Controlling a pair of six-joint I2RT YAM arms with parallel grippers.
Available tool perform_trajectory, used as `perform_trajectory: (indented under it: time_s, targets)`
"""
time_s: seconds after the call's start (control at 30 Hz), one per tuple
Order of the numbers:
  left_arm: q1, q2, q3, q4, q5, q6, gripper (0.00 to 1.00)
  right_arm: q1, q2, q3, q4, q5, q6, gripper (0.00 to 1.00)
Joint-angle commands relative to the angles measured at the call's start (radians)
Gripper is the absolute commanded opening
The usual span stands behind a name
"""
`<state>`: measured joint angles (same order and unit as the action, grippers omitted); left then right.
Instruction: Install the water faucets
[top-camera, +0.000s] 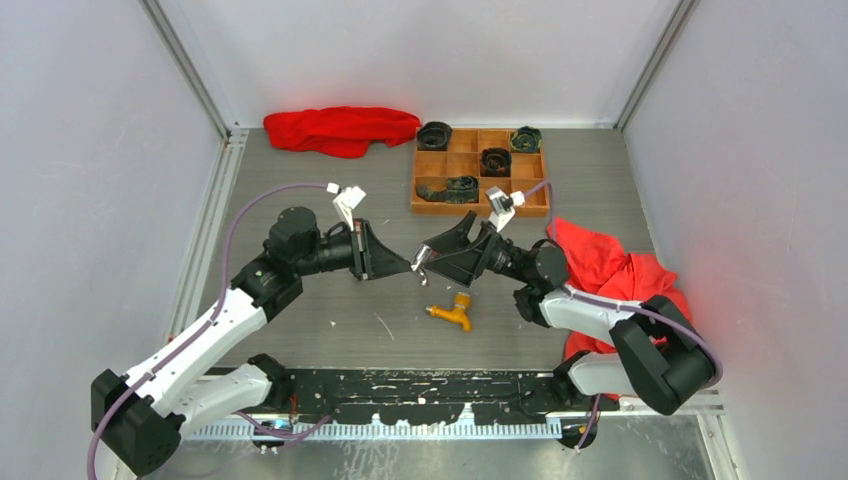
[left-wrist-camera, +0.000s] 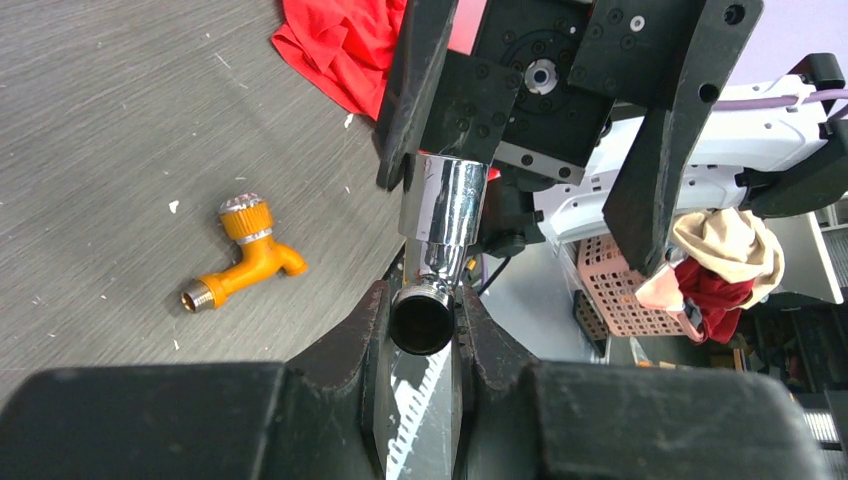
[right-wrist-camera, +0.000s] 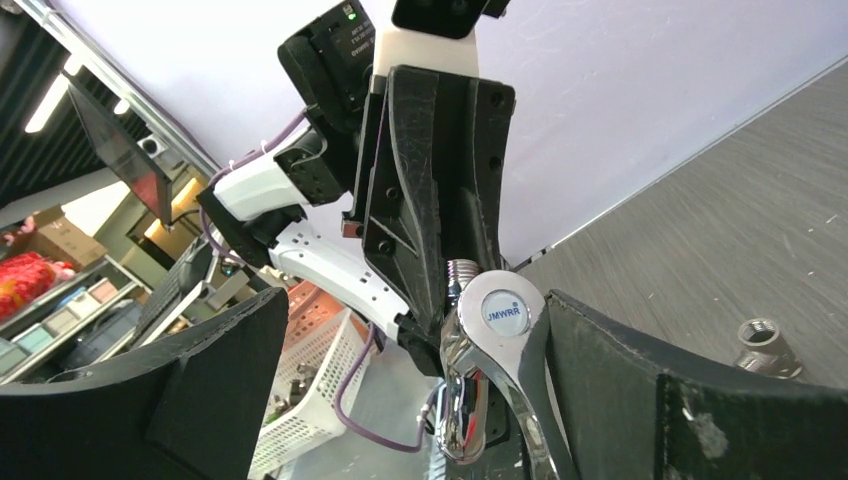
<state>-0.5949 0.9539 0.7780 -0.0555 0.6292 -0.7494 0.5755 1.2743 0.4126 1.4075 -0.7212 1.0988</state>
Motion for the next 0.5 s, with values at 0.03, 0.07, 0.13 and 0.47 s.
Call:
perform_trajectory:
  time_s: [0.03,0.07,0.13,0.47]
  targets:
    - [0.006,0.009,0.029,0.095,-0.060,-0.014,0.00,0.068,0.042,0.017,0.166,-0.001,0.031,1.00]
    - [0.006,0.013,0.029,0.095,-0.063,-0.013,0.00,0.077,0.057,0.014,0.194,0.004,0.042,1.00]
    - [0.007,0.022,0.030,0.102,-0.063,-0.017,0.00,0.099,0.094,0.006,0.246,0.018,0.062,0.99]
    - [0.006,0.024,0.050,0.090,-0.081,-0.008,0.00,0.122,0.190,-0.015,0.283,0.028,0.117,0.87]
